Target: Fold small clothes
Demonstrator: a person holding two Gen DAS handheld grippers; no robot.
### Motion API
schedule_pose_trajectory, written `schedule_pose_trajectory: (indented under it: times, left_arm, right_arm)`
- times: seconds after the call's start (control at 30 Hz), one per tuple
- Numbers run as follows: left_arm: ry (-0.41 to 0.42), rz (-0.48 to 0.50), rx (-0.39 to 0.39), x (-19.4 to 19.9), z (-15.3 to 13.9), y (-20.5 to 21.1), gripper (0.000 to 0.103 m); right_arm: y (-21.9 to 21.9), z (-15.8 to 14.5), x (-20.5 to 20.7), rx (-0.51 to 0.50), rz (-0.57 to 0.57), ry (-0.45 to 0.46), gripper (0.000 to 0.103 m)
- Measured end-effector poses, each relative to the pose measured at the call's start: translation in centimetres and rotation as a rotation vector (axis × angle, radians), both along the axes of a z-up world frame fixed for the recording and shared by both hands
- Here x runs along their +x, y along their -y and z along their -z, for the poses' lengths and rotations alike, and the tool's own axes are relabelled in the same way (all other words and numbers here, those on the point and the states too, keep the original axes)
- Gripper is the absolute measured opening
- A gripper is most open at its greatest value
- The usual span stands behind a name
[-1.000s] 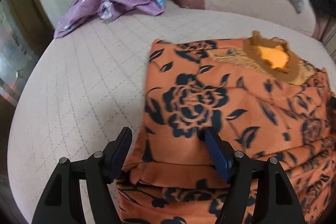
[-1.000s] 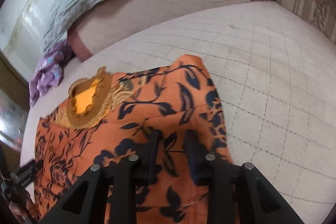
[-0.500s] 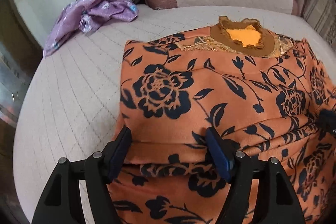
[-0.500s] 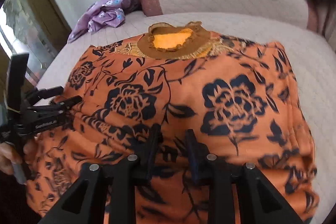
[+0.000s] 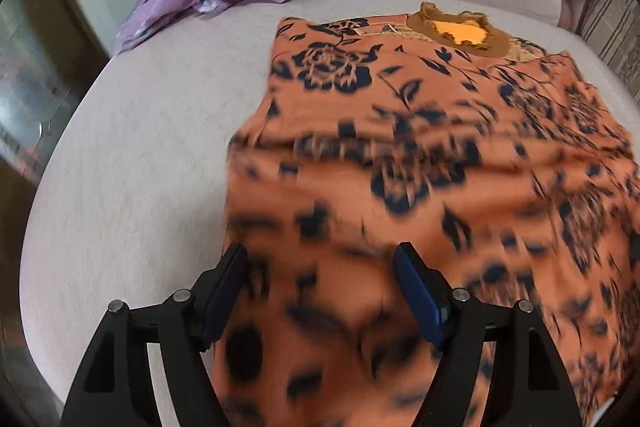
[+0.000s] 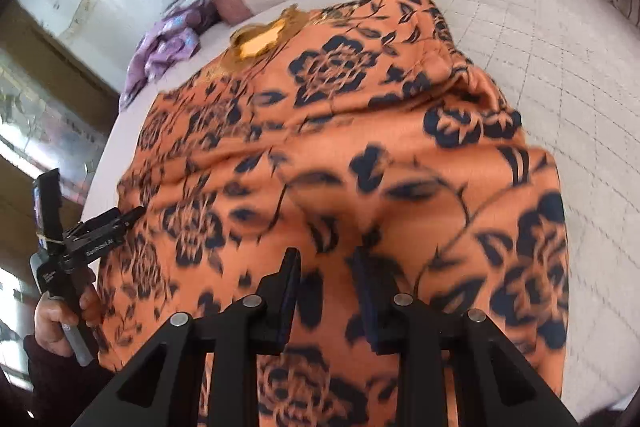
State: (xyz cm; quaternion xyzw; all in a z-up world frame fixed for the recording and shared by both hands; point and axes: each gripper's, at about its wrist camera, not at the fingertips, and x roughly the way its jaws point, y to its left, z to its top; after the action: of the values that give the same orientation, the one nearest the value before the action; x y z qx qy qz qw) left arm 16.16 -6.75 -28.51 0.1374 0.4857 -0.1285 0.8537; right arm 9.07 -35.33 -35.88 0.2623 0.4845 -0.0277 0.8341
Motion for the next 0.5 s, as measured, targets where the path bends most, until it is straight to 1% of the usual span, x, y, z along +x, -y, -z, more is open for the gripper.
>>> schedule_pose_trajectory:
  times: [0.07,0.17,0.23,0.3,0.33,0.4,0.43,0.5]
  left_arm:
    - [0.025,-0.017,-0.036,-2.3,-0.5,-1.6,0.076]
    - [0.037,-0.041,-0.035,-4.9,-0.4,-3.7,0.076]
    - [0.025,-0.064,-0.045,-6.4,0.0,-5.3,0.076]
    - [0.013,-0.087,-0.086,-7.6,-0.2,-6.8,0.076]
    - [0.012,-0.098,-0.097,-8.0,-0.3,-7.4,0.076]
    - [0.026,-0.130,-0.112,-8.9,-0.8,-8.7,0.076]
    - [0.027,-0.149,-0.126,-9.2,-1.0,-9.4,0.076]
    - [0.009,-0.199,-0.194,-9.5,-1.5,-11.2,0.078]
  right_arm:
    - [-0.5,-0.2,-0.9,0.014,-0.012,-0.003,0.031]
    - [-0.9,-0.3,-2.1,0.051,-0.022,-0.006,0.033]
    - [-0.7,-0.5,-3.5,0.074,-0.017,-0.006,0.033]
    - [-0.5,-0.6,-4.6,0.094,-0.011,-0.006,0.033]
    - [-0.2,-0.7,-5.3,0.106,-0.005,-0.007,0.036]
    - [0.4,-1.1,-6.8,0.117,0.019,0.006,0.052]
    - [0.9,-1.6,-7.8,0.124,0.038,0.029,0.062]
    - [1.5,-2.3,-9.1,0.126,0.053,0.057,0.063]
